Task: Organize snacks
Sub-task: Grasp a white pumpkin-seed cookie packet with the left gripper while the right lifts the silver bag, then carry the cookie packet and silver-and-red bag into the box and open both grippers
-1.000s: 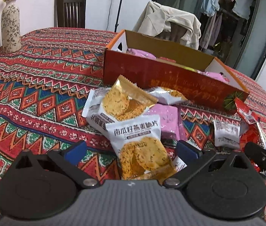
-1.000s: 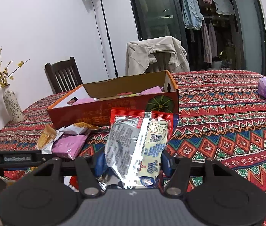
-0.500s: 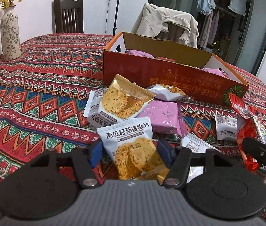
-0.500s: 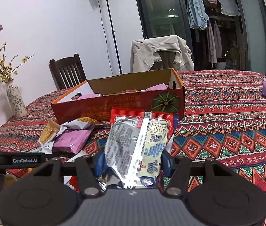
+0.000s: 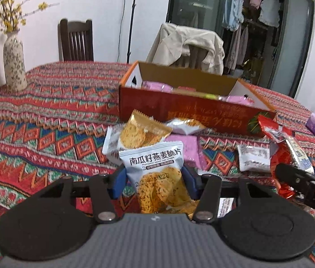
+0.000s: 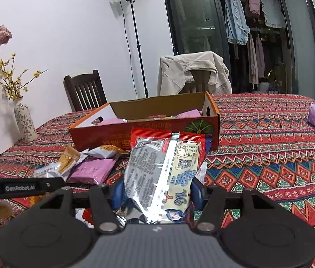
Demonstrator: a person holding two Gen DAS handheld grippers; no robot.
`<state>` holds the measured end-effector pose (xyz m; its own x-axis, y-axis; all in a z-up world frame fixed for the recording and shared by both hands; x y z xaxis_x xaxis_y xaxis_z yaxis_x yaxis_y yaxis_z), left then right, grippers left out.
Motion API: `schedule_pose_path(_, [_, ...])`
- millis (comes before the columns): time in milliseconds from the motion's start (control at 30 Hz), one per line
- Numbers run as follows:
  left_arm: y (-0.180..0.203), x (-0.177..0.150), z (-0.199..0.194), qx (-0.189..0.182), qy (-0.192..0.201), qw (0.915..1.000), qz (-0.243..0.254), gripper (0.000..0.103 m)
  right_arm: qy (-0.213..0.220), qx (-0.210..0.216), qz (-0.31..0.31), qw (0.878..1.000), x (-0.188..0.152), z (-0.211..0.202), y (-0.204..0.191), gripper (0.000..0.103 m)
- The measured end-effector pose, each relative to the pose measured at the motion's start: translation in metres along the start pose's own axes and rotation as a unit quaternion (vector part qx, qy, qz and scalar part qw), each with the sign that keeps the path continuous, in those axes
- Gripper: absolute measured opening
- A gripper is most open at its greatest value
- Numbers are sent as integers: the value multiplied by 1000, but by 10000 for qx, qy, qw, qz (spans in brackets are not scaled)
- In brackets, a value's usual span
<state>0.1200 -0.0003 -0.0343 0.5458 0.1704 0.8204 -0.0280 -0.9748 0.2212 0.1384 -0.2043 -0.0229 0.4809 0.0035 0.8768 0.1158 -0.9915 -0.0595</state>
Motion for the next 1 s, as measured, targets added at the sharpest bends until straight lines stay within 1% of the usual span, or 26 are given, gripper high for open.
schedule_pose_path(333, [8, 42, -21, -98, 613, 9975, 324, 53, 442, -47, -208, 9988, 26, -7, -4, 57])
schedule_pose_path(567, [17, 85, -23, -138, 1030, 9933, 505, 53, 725, -135, -290, 9969, 61, 5, -5, 57])
schedule_pose_path(733, [22, 116, -10, -126, 1207, 9913, 513, 53, 899, -174, -321, 9953, 92, 18, -8, 57])
schedule_pose_path(1000, [16, 155, 25, -73, 1237, 9921, 219, 53, 1051, -246, -292, 9937, 136, 52, -15, 57])
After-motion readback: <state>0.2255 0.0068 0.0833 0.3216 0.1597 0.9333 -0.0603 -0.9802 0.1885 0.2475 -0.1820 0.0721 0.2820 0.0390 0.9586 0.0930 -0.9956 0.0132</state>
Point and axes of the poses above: each gripper's, at about its wrist camera, not at the fingertips, and z roughly the way its jaws point, y to its right, x to its top, the point moved 9 cm from there along z, roughly the way its jaws point, and after that the axes turned 12 degrees about -x, right-handed, at the moved point
